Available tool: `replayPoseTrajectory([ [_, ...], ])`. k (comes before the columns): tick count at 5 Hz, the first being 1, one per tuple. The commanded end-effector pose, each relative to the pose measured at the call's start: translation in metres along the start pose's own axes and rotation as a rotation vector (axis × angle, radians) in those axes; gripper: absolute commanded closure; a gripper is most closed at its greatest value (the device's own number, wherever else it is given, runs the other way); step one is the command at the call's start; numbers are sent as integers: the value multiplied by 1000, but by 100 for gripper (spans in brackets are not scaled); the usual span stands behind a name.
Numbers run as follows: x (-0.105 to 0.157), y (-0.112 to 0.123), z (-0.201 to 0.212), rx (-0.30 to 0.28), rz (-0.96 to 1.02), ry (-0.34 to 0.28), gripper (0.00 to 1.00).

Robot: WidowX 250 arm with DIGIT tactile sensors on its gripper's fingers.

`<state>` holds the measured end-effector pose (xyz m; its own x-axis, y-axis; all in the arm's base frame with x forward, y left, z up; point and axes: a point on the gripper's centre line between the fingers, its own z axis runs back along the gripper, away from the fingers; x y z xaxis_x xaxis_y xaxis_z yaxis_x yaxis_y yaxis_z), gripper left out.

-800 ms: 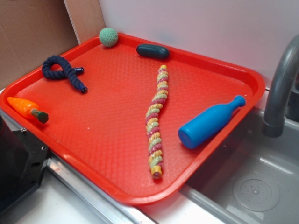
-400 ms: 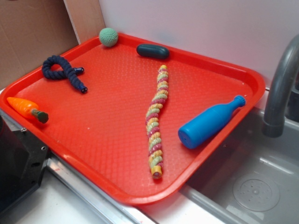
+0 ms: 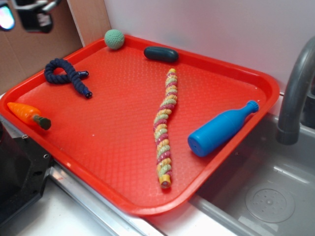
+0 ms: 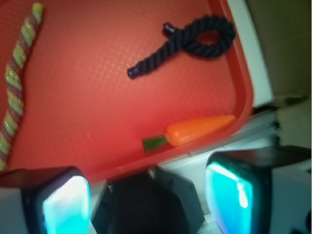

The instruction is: Grab the carrot.

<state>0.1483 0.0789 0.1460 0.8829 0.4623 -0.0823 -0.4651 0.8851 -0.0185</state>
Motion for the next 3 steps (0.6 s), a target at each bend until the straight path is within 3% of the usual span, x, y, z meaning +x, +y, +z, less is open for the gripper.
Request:
replayPoseTrajectory([
  [1, 7, 51, -33, 196, 510, -272, 0],
  [2, -6, 43, -48, 215, 760, -251, 0],
  [3, -15, 38, -64, 165, 770, -256, 0],
])
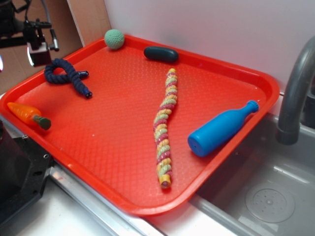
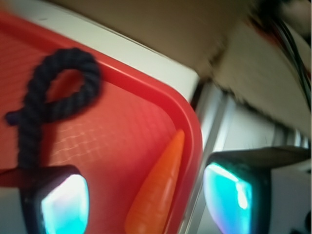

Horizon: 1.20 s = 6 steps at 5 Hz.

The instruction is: Grab the carrot.

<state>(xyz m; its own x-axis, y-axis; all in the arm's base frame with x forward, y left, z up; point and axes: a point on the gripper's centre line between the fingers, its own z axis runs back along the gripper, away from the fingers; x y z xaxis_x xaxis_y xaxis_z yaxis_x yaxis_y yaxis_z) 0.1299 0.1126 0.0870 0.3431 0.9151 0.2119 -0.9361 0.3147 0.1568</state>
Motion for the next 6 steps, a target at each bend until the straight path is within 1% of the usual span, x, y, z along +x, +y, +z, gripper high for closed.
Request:
replayPoseTrajectory([
  [1, -26, 8, -18, -98, -11, 31, 0],
  [2, -42, 2, -30, -149, -56, 42, 0],
  [3, -52, -3, -40, -142, -66, 48, 0],
  [4, -58, -3, -48, -117, -73, 59, 0],
  [5, -56, -4, -54, -124, -106, 61, 0],
  [6, -42, -14, -52, -155, -152, 64, 0],
])
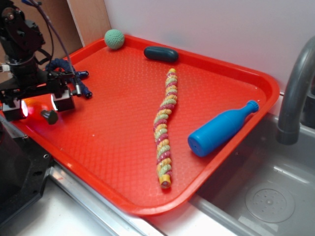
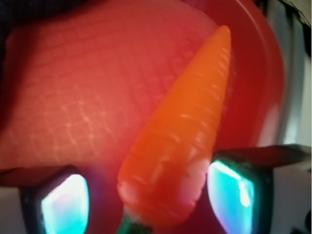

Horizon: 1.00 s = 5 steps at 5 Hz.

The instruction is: Grab the carrot.

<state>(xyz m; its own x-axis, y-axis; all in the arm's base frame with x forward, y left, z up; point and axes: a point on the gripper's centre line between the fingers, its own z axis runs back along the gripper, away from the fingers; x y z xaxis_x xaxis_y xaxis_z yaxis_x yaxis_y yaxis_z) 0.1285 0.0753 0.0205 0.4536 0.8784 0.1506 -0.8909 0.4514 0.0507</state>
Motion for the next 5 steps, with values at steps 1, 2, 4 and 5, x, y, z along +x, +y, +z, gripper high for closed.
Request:
replayPoseTrajectory([
  [1, 14, 7, 2, -24, -26, 13, 0],
  [2, 15, 12, -9, -21, -63, 20, 91],
  [4, -12, -74, -19, -202, -449, 72, 100],
  [5, -8, -5, 24, -217, -656, -23, 100],
])
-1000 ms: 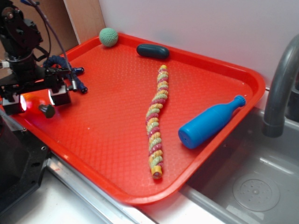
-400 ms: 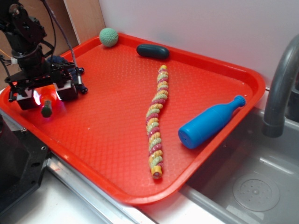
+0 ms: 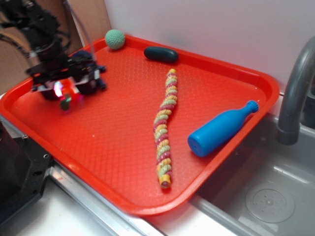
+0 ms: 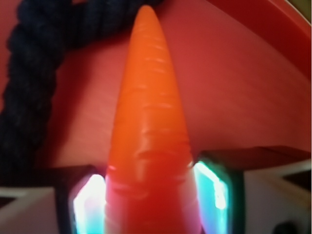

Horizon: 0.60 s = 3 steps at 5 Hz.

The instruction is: Grab the carrot.

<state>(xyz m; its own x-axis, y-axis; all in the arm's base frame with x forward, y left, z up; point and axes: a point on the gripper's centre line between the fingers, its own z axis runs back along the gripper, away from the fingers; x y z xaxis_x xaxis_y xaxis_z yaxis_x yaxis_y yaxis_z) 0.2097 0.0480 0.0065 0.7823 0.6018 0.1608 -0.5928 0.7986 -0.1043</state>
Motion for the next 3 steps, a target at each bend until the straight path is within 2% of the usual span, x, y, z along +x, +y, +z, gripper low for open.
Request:
replayPoseTrajectory([
  [1, -67, 42, 103, -16, -429, 2, 100],
  [2, -67, 8, 150, -27, -538, 3, 100],
  [3, -60, -7, 199, -46, -562, 23, 100],
])
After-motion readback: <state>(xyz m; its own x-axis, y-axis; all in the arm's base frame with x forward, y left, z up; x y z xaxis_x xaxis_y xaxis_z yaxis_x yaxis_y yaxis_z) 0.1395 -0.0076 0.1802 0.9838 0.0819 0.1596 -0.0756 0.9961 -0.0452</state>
